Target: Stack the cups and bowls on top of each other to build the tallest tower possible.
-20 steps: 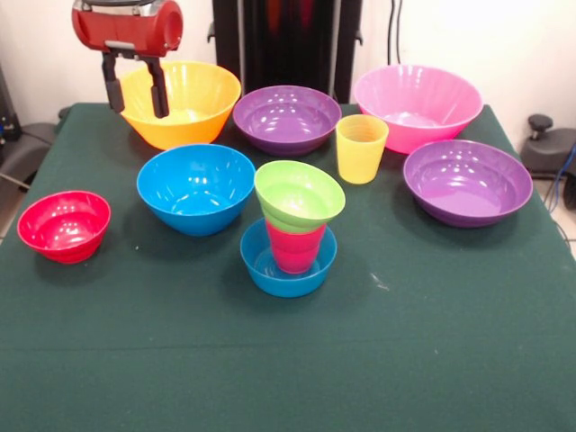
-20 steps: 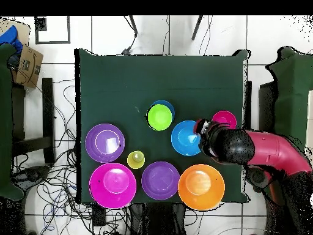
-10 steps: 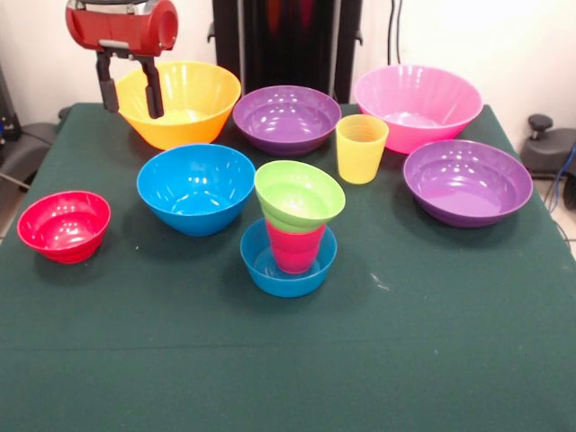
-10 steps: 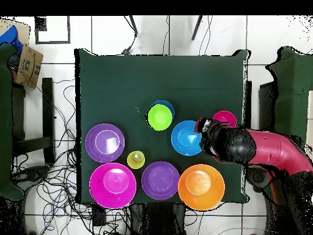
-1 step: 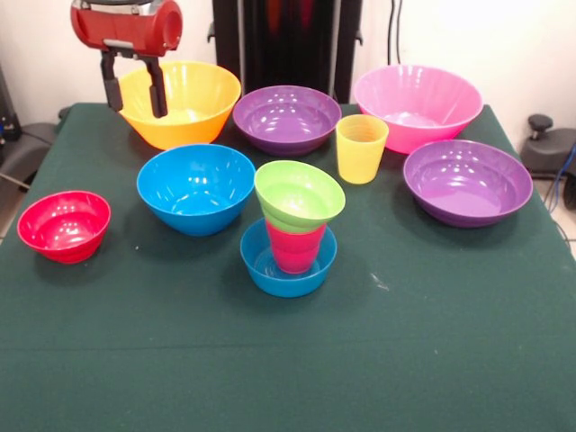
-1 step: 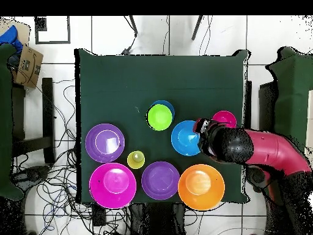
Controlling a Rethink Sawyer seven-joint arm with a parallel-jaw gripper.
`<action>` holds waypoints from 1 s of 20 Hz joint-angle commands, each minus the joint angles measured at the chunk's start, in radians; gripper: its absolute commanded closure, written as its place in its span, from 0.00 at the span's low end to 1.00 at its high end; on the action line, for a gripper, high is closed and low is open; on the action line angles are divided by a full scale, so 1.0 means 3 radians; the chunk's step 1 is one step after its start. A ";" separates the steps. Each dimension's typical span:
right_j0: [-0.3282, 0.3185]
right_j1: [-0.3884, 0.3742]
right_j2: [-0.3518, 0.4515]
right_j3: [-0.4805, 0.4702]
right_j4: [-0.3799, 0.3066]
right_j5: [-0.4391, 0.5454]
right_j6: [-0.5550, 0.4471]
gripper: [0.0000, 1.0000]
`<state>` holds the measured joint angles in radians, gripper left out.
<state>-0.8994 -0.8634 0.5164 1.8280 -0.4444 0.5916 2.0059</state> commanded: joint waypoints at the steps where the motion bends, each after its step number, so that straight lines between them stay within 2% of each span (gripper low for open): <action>1: 0.0320 -0.0090 -0.0434 -0.0056 0.0218 0.0300 0.0752 0.00; 4: 0.0429 -0.0065 -0.0650 -0.0085 0.0313 0.0215 0.0946 0.00; 11: 0.0781 0.0163 -0.1168 -0.0399 0.0425 0.0184 0.1355 0.00; 17: 0.0933 0.0278 -0.1352 -0.0557 0.0516 0.0221 0.1426 0.00; 20: 0.0886 0.0367 -0.1288 -0.0620 0.0438 0.0187 0.1120 0.00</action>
<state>-0.6617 -0.8467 0.1769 1.7212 -0.3116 0.5917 2.2351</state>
